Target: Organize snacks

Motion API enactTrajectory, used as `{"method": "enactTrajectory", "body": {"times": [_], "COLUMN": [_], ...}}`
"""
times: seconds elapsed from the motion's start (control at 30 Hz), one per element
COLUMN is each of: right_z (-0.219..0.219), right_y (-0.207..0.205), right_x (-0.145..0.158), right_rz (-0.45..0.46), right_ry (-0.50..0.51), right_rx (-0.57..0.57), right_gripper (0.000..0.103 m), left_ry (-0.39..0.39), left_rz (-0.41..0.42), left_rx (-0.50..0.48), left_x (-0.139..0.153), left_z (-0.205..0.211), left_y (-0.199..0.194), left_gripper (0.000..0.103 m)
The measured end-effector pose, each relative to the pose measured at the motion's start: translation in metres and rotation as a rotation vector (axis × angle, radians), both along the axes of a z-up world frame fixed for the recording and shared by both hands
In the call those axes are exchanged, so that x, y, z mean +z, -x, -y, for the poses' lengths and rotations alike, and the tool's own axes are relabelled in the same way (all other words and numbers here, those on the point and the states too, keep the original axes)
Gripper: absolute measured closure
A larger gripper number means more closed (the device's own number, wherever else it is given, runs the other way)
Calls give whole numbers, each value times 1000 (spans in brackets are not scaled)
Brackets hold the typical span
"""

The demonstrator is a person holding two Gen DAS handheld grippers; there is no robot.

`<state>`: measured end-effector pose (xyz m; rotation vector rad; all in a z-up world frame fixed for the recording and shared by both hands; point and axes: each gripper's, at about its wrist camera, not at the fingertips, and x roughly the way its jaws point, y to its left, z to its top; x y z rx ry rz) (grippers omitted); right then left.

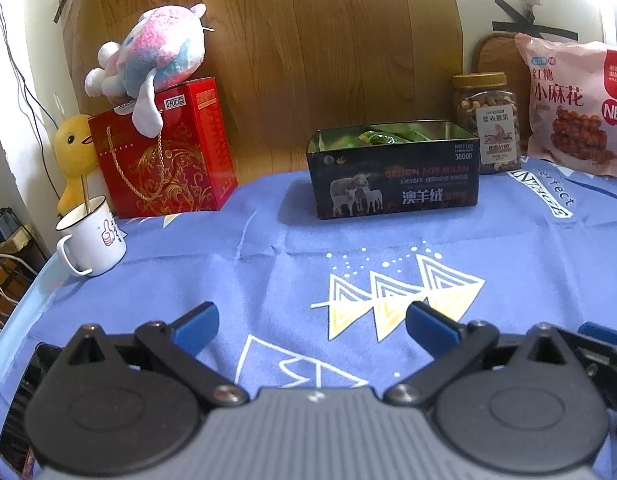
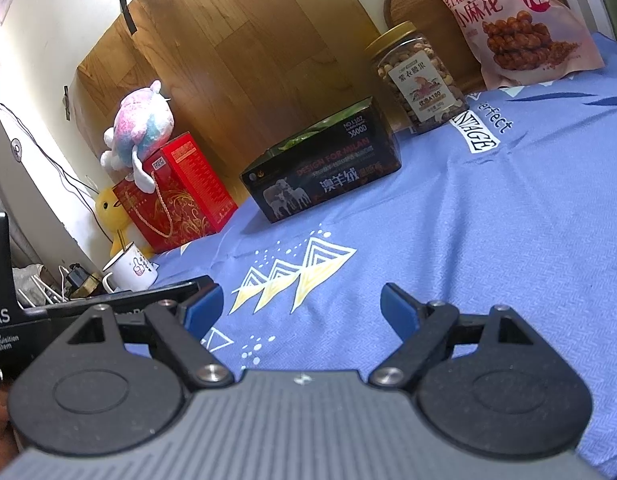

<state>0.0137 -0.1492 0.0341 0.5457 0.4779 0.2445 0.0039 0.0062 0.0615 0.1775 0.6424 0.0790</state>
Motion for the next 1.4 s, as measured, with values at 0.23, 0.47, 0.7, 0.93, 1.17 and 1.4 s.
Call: {"method": "enactTrajectory", "body": {"times": [0.23,0.47,0.7,0.93,1.17,1.4], "right_z": [0,1,1,1,0,0], "right_y": [-1,-1,-1,-1,-1,-1], "right_x": [-1,-3,-4,-4,-5,-6], "right_rz": [-2,-6,-8,-11,-12,-14], "right_ry": [-1,-3,-4,-4,-1,-2], "right_rx": [0,-4,-5,-5,-3,-2], "right_gripper": [15,15,15,15,15,15], "left_ry": [-14,-23,-40,-47,-57,-95], "left_rz": [-6,-16,-22,-29,-25,-5], "left_rx": [4,7,6,11,14,30], "left_x": [-2,-4,-7,-9,-10,-11], "left_z": [1,2,3,1,0,1], "left_y": [-1,-3,-3,-4,-3,-1], "left_gripper": [0,0,0,0,0,0]}}
